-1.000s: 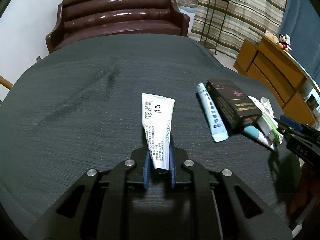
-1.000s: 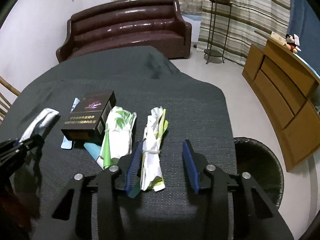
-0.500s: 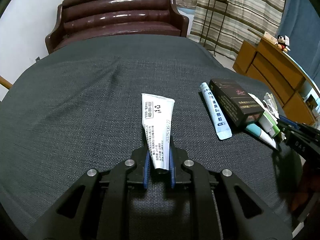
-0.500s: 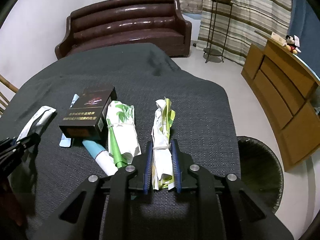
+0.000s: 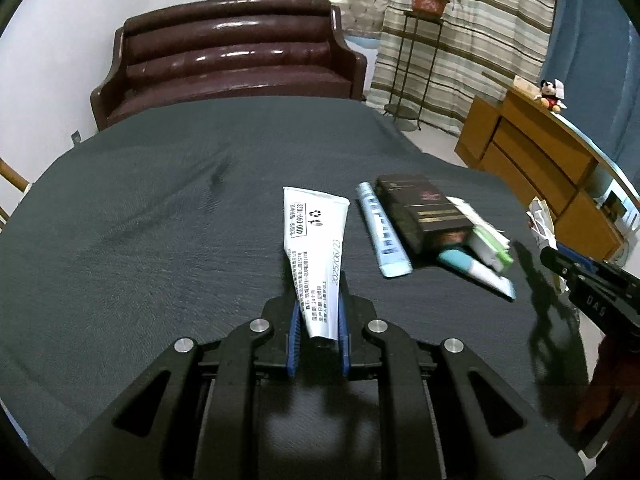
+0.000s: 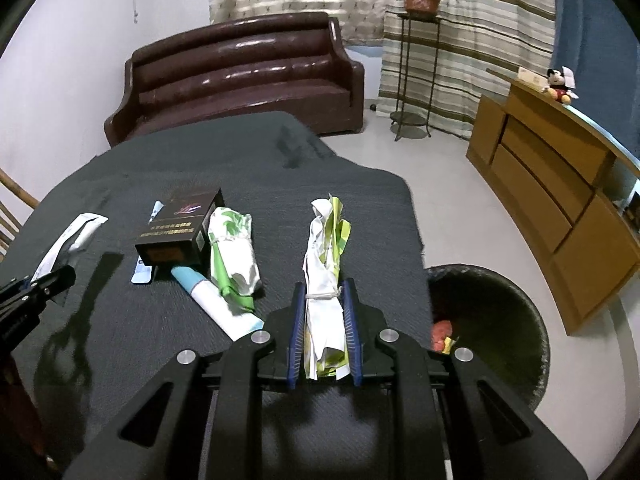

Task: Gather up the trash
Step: 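Carry both items over the black bin and open both grippers to drop them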

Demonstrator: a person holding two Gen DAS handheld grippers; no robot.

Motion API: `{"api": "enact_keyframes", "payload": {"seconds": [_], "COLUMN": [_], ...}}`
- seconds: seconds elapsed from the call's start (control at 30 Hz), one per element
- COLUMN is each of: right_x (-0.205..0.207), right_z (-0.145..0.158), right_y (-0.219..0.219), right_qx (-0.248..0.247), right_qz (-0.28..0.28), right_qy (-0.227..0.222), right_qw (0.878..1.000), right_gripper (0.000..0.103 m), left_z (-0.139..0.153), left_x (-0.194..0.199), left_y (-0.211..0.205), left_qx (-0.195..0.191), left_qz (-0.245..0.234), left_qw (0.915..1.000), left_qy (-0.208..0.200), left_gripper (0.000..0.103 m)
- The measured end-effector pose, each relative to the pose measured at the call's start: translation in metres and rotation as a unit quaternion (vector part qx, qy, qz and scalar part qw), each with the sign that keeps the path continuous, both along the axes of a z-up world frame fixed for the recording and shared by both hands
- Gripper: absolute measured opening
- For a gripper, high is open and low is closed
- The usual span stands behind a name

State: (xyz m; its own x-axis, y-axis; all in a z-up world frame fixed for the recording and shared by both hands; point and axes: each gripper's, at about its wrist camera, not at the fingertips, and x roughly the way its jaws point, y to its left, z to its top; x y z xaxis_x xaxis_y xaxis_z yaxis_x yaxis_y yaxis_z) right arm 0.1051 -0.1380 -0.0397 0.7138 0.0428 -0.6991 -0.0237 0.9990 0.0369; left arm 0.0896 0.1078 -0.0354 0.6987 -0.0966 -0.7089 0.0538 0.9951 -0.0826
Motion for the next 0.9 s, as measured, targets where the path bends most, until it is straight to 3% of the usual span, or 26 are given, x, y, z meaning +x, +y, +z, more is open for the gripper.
{"api": "enact_keyframes", "payload": {"seconds": [0.37,0.9], "right_x": [-0.032,-0.052], "right_z": [0.013,0.013], "right_y": [-0.042,-0.106], "right_qx": [0.007,0.002], "right_qz": [-0.033,-0.088], "right_qy": [-0.030,-0.045], "right_qw": [0.999,0.995], "right_gripper": [0.019,0.019], "left_z": [0.018,0.017], "left_x": [-0.028,-0.034], "left_y": [-0.054,-0.156], "left_qx": [-0.005,0.005], "left_qz": [-0.041,-0.121], "left_qw": [0.9984,0.9912], "left_qy": [-0.038,-0.053], "left_gripper": [0.015,0.015]}}
